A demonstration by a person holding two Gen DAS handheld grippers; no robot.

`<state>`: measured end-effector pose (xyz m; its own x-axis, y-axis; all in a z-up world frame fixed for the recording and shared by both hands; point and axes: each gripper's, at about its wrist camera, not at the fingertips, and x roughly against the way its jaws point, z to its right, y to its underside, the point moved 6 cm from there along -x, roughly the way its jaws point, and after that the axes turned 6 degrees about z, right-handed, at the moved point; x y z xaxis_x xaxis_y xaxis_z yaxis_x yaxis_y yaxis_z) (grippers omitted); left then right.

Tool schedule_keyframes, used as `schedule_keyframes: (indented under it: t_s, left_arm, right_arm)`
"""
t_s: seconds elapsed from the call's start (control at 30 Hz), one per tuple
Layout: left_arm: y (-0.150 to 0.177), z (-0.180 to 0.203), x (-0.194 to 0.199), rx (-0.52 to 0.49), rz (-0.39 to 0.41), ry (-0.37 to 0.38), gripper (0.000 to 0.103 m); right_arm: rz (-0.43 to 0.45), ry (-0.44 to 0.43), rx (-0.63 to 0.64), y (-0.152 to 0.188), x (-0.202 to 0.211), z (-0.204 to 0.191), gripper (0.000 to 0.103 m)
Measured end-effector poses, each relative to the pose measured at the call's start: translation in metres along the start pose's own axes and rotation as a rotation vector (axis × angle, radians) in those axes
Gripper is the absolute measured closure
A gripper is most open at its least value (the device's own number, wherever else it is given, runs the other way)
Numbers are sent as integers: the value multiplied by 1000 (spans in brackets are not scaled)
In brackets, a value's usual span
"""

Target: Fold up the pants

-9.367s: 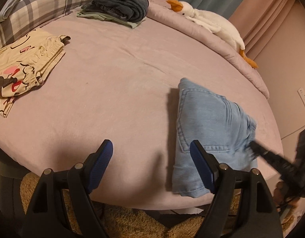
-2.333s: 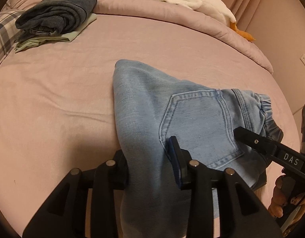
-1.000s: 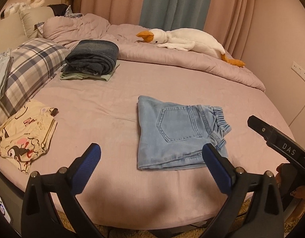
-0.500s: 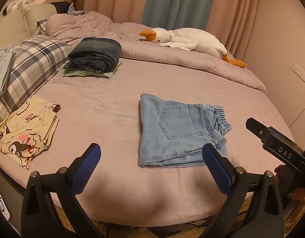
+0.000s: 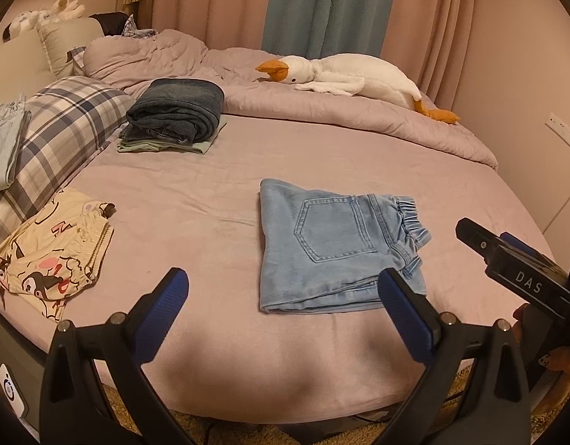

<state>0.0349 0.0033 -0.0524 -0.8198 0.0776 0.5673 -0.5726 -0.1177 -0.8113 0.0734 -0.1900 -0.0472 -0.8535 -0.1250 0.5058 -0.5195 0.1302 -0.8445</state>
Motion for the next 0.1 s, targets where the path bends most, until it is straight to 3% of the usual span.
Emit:
schedule_keyframes:
  t_s: [0.1]
  left_arm:
    - [0,1,1,-2,2,-1,1]
  right_arm:
    - [-3,3,-1,0,1,1,4]
